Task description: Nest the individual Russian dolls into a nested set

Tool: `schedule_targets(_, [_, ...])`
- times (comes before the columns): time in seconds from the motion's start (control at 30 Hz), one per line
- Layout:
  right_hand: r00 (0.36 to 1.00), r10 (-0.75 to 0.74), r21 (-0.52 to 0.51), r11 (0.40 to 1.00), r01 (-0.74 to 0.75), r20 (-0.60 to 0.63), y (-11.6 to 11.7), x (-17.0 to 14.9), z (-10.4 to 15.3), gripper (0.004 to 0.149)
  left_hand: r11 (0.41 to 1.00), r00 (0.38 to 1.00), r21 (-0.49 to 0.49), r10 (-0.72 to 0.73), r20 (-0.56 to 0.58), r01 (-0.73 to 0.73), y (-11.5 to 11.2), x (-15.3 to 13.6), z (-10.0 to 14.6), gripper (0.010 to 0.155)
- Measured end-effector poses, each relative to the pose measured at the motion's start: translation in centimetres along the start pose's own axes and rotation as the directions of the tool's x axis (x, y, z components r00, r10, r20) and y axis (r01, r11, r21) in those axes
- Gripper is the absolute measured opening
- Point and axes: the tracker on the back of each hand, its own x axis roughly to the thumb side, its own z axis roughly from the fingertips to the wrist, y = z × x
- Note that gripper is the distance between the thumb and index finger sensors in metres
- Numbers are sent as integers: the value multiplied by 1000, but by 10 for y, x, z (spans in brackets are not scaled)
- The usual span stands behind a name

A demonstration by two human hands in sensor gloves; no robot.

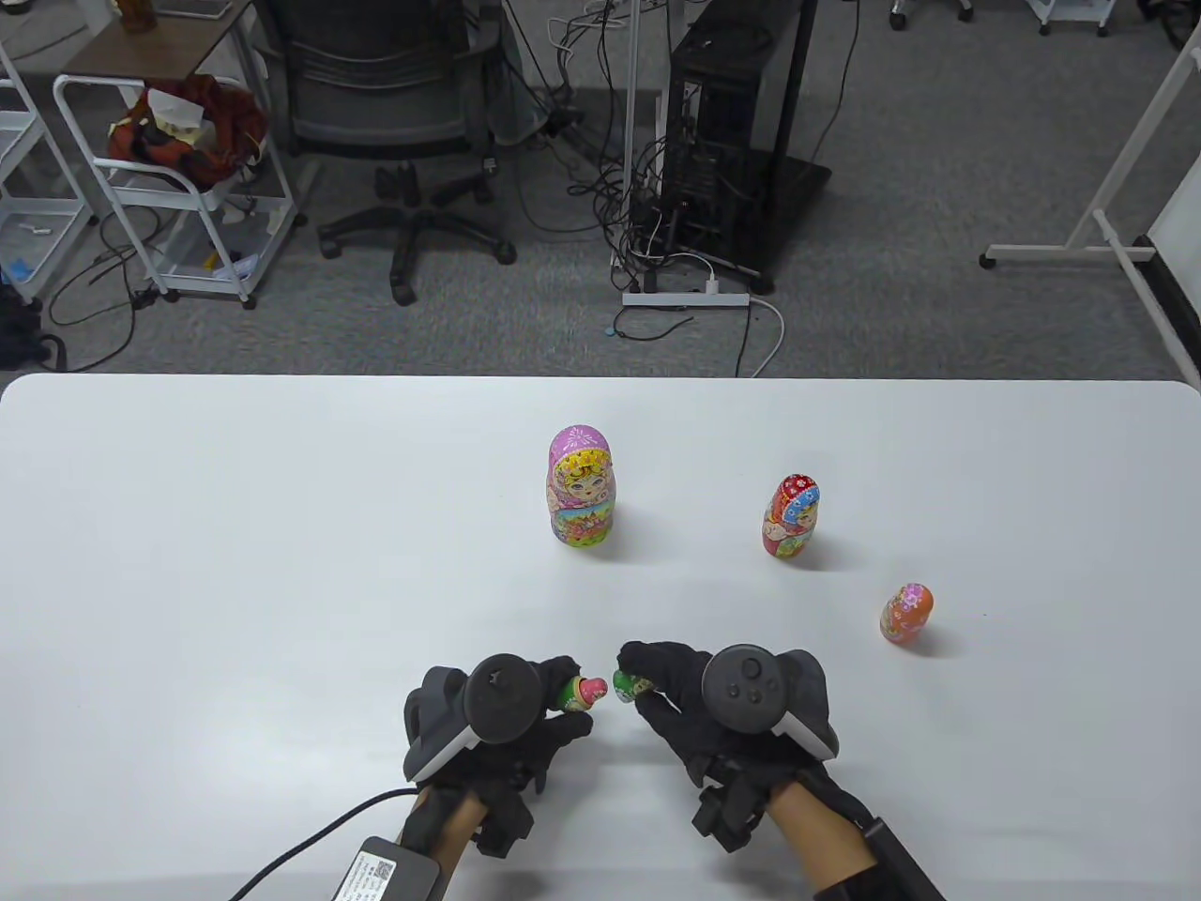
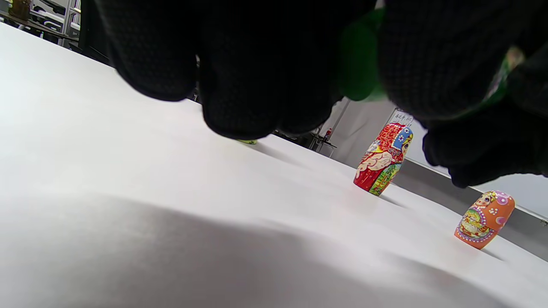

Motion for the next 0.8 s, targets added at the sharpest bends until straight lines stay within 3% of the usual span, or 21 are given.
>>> schedule_targets(0.8, [991,107,-9,994,-107,75,8,20,3,52,1000,997,8,-12,71,12,1,12,2,68])
